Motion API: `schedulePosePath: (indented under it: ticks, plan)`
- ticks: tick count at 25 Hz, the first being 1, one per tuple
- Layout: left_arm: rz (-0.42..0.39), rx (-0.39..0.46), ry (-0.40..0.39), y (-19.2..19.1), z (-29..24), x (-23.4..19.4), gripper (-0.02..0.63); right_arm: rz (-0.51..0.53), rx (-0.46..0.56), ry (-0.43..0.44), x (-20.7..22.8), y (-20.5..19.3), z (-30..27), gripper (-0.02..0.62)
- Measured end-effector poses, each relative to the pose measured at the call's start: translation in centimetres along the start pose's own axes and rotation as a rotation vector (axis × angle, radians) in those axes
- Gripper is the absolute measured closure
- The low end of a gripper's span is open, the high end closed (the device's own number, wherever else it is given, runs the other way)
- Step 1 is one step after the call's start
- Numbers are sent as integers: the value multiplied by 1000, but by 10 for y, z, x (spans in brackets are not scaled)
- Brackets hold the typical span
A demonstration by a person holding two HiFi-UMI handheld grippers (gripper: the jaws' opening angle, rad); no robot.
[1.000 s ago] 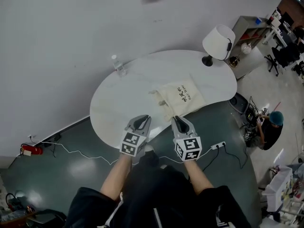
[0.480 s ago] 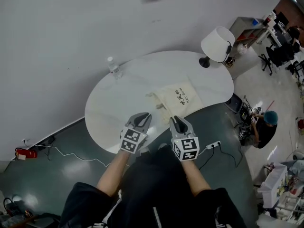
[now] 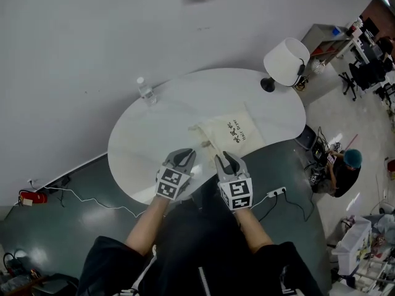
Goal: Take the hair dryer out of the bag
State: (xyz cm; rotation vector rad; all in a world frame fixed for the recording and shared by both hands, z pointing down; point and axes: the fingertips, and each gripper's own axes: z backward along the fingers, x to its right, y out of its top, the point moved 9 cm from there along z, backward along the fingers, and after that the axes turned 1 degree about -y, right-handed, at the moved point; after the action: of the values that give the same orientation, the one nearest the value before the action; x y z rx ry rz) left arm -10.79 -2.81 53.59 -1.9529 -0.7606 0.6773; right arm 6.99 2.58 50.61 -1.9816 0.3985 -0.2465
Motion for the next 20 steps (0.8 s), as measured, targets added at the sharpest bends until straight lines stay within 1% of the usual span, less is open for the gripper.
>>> schedulePosePath:
  ticks: [5, 12, 16, 20]
  plan:
    - [31, -19, 8, -4, -8, -7, 588, 34, -45, 27, 8, -1, -19, 487]
    - [65, -45, 24, -12, -16, -10, 588, 70, -163, 78, 18, -18, -44, 445]
    - [81, -55, 41, -14, -18, -13, 588, 126, -224, 102, 19, -22, -57, 442]
    - [96, -63, 61, -15, -22, -18, 588, 177, -263, 134, 23, -29, -76, 442]
